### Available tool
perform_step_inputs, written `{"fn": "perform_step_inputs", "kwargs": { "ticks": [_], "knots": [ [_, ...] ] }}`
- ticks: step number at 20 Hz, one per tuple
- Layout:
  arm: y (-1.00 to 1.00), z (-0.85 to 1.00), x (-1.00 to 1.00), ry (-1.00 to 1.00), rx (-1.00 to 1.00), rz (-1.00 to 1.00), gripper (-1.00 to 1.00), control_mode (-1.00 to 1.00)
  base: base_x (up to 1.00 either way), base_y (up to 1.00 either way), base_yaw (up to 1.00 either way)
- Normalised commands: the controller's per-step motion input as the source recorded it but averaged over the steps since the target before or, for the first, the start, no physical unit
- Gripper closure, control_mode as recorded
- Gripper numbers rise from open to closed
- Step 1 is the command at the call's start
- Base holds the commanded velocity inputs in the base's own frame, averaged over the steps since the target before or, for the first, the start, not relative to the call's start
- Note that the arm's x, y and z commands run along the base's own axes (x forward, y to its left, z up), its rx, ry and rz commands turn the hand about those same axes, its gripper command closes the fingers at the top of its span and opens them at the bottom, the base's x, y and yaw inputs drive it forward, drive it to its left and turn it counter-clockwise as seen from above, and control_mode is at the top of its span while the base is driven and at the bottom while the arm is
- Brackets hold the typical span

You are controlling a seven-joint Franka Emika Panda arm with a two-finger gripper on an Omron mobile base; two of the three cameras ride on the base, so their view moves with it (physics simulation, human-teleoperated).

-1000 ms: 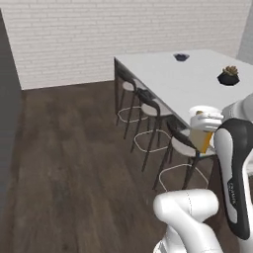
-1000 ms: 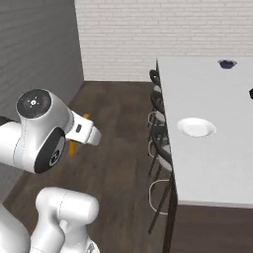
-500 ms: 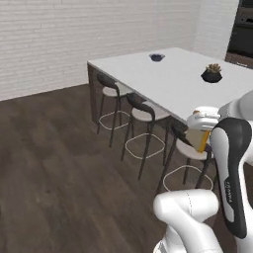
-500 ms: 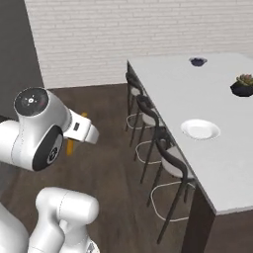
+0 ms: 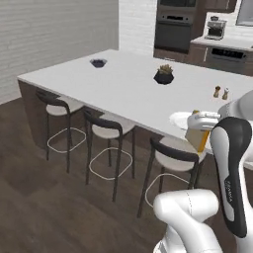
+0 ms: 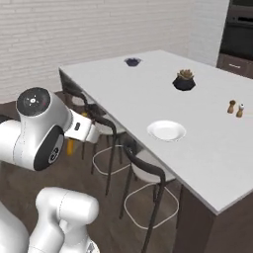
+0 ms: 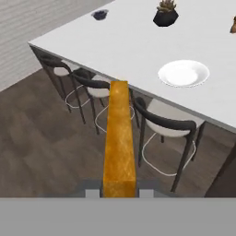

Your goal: Start the toaster. Once the lever pops up, take the bread to the plate on the dining counter.

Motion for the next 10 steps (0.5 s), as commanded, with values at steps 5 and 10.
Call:
{"fn": "perform_step_inputs", "kwargs": {
  "ticks": [5,10],
  "knots": [
    [0.00,0.00,0.00,0.00,0.00,0.00,1.00,1.00,0.67,0.32,-0.60],
    [0.00,0.00,0.00,0.00,0.00,0.00,1.00,1.00,0.71,0.23,-0.62]
  ]
}}
